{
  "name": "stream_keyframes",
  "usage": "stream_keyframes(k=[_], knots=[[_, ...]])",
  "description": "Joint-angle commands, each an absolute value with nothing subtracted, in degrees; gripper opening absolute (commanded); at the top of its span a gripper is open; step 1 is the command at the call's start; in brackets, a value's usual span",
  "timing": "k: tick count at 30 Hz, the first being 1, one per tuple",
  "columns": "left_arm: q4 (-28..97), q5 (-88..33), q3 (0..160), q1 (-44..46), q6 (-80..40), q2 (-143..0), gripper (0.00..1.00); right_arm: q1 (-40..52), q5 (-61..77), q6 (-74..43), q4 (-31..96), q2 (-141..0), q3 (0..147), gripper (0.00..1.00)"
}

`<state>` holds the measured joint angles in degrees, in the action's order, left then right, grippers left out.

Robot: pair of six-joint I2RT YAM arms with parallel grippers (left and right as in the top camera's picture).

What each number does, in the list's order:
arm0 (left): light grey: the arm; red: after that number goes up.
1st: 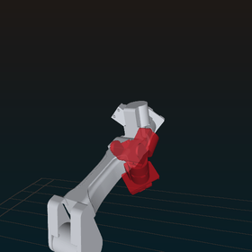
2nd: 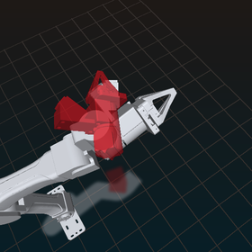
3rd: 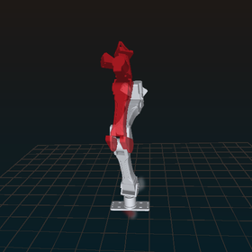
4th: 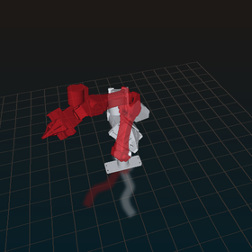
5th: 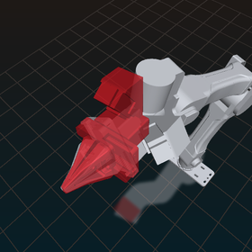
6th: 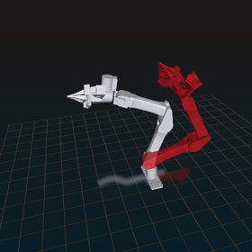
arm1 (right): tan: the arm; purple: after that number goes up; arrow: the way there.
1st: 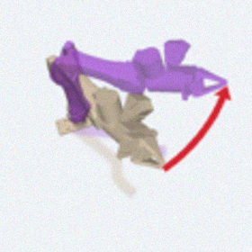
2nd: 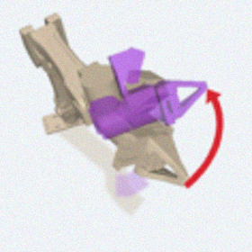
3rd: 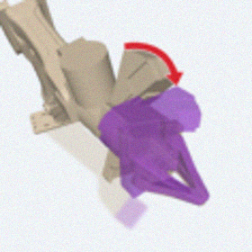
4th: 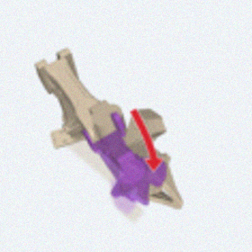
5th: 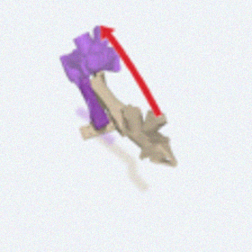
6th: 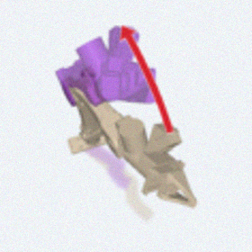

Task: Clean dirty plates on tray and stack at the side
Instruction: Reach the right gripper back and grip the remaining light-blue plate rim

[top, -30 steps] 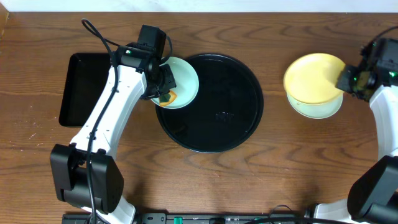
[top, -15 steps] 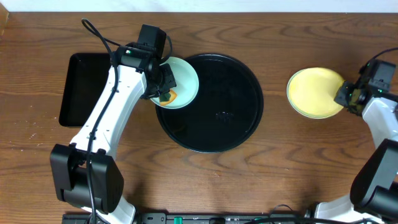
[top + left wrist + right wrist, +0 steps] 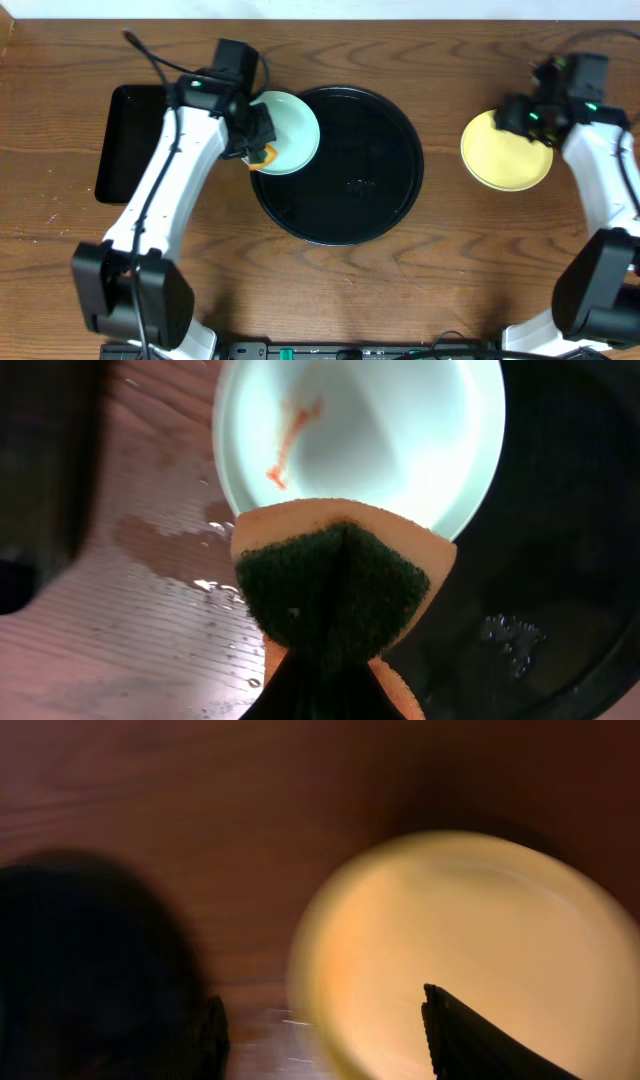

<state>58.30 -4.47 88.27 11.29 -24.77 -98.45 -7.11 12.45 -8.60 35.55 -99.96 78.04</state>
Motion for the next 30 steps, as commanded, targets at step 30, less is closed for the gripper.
stream_keyframes(k=[30], knots=[[60.4,-3.3,90.3,5.6,-23.6,-95.2,0.08,31.8,14.8,-25.3,41.5,-139.3,115.1,0.29]])
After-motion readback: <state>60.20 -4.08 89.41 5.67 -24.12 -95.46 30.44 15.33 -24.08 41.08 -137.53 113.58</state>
